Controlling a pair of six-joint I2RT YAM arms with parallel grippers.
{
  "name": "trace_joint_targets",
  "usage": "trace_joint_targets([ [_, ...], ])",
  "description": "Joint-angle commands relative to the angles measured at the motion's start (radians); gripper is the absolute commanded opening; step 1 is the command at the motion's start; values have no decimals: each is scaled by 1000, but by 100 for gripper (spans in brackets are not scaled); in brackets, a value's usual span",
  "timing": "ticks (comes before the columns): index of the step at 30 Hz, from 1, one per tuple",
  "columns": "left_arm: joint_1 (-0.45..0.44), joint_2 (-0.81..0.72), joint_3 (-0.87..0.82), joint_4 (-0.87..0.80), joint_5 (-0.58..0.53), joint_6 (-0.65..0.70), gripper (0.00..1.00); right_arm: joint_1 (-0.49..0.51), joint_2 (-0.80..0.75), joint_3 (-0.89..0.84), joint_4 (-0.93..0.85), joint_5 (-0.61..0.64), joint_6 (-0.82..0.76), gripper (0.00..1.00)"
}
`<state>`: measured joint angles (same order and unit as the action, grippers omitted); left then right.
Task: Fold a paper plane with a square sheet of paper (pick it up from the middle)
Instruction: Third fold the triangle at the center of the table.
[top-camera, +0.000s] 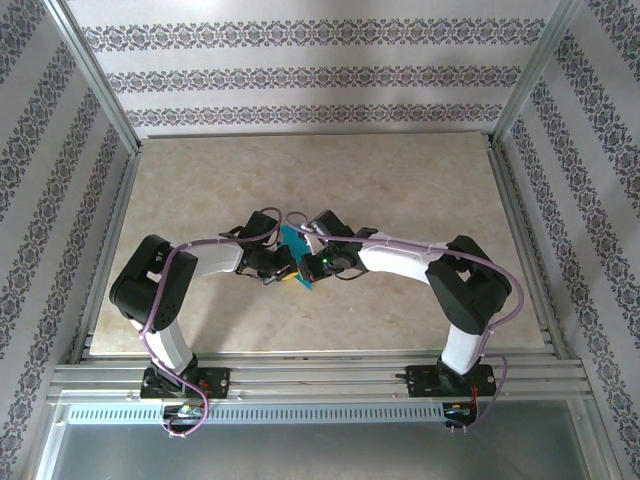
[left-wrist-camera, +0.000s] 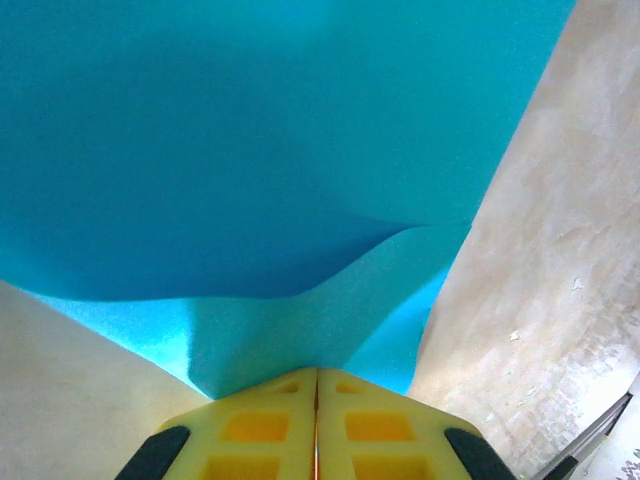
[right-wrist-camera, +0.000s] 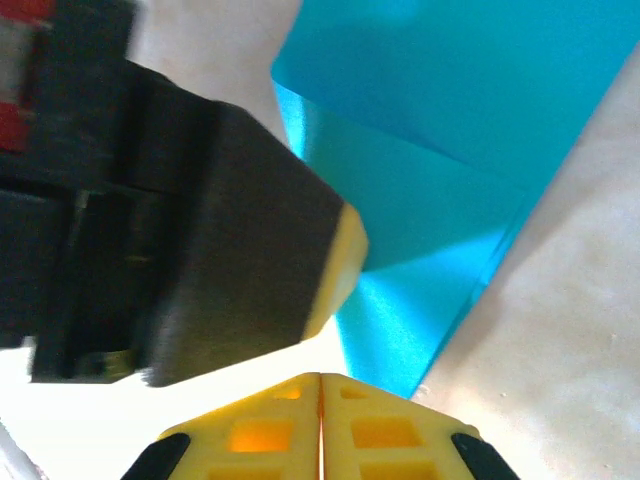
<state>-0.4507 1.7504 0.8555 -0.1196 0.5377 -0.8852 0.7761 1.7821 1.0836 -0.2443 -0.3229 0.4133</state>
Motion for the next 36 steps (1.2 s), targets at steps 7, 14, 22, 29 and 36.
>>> trace_joint_targets([
  [7,-10,34,-7,-78,-65,21,9,15,54,-43,61,-4,63,7],
  [14,-9,28,-13,-63,-58,17,9,13,94,-56,81,-16,72,6],
  [22,11,10,7,-47,-42,57,10,-1,110,-90,32,7,57,6],
  [29,67,48,60,-54,-26,196,16,-8,122,-111,7,12,43,6],
  [36,113,61,79,-62,-36,285,17,-9,128,-113,-4,15,42,6],
])
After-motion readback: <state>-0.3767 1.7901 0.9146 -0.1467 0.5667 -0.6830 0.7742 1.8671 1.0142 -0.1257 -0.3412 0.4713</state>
